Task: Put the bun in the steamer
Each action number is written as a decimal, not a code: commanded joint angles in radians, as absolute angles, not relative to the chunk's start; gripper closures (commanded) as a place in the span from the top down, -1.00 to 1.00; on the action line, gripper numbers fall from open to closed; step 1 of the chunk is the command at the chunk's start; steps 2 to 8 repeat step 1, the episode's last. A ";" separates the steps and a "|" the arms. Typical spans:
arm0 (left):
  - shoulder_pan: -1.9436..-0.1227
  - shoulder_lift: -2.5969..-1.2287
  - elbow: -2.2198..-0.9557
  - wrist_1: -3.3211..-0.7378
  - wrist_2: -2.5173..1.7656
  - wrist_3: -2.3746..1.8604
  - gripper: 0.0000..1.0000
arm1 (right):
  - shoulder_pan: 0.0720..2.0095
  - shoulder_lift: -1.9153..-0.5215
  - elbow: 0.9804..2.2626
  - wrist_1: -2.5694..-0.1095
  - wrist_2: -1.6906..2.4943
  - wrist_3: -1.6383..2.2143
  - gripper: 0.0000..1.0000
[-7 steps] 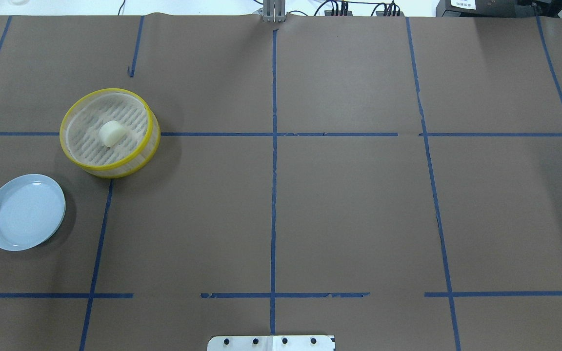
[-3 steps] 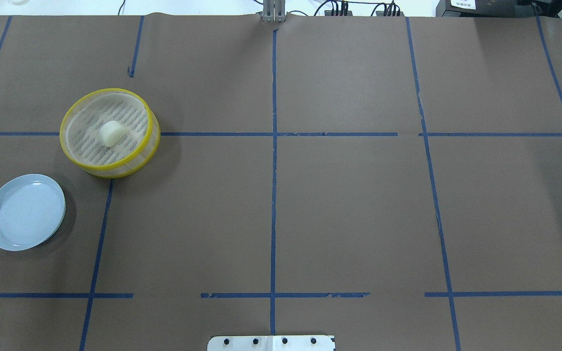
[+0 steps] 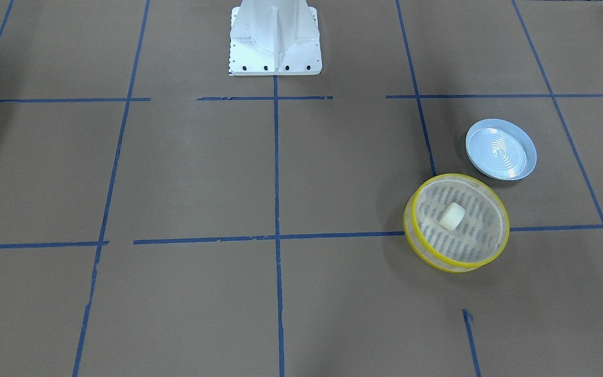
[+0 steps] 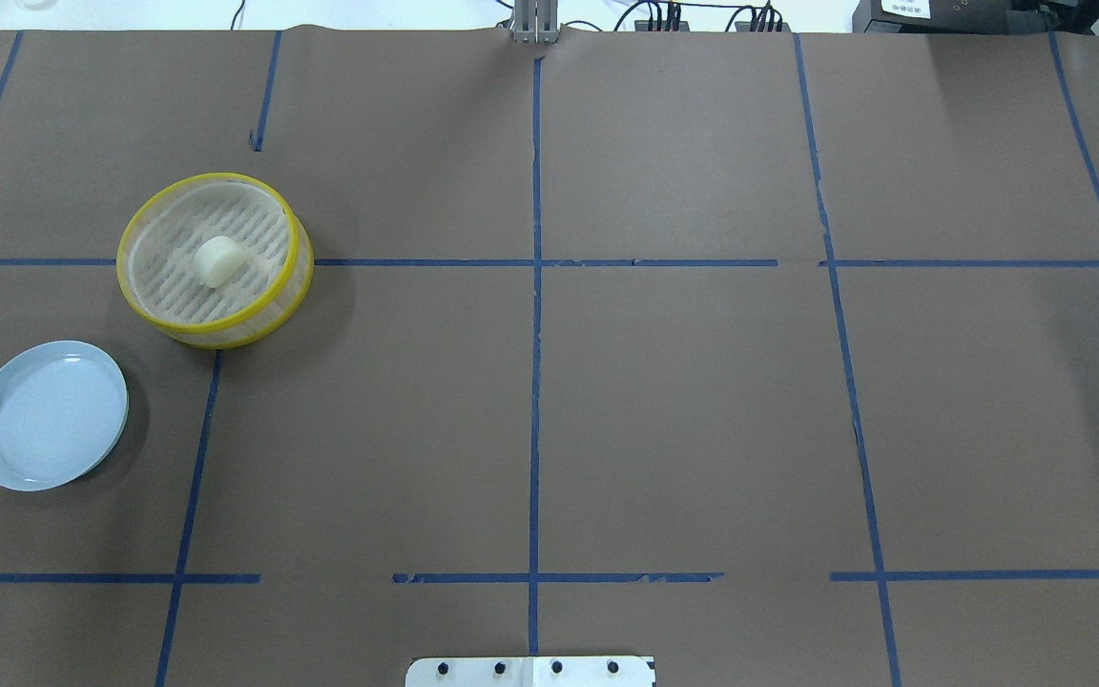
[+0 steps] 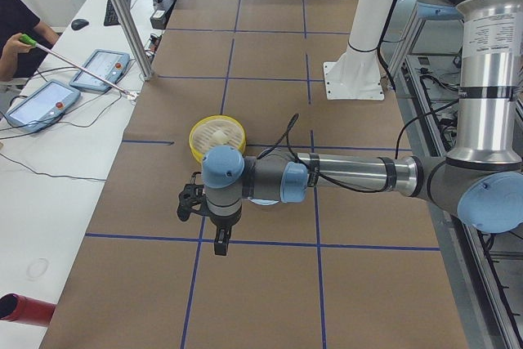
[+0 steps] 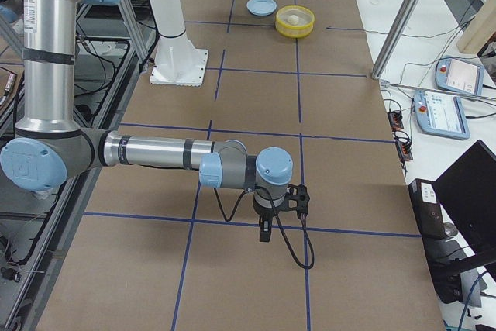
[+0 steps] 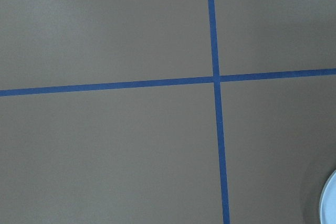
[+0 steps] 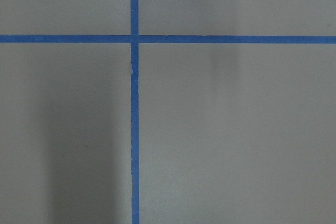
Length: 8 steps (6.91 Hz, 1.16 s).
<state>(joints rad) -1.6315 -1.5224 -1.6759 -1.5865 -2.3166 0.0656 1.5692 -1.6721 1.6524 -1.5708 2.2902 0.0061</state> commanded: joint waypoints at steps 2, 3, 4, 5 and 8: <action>-1.632 -1.523 -1.681 -1.591 -2.316 0.071 1.00 | 1.569 -1.672 1.654 -1.571 2.290 0.006 1.00; -1.632 -1.523 -1.681 -1.591 -2.316 0.071 1.00 | 1.569 -1.672 1.654 -1.571 2.290 0.006 1.00; -1.632 -1.523 -1.681 -1.591 -2.316 0.071 1.00 | 1.569 -1.672 1.654 -1.571 2.290 0.006 1.00; -1.632 -1.523 -1.681 -1.591 -2.316 0.071 1.00 | 1.569 -1.672 1.654 -1.571 2.290 0.006 1.00; -1.632 -1.523 -1.681 -1.591 -2.316 0.071 1.00 | 1.569 -1.672 1.654 -1.571 2.290 0.006 1.00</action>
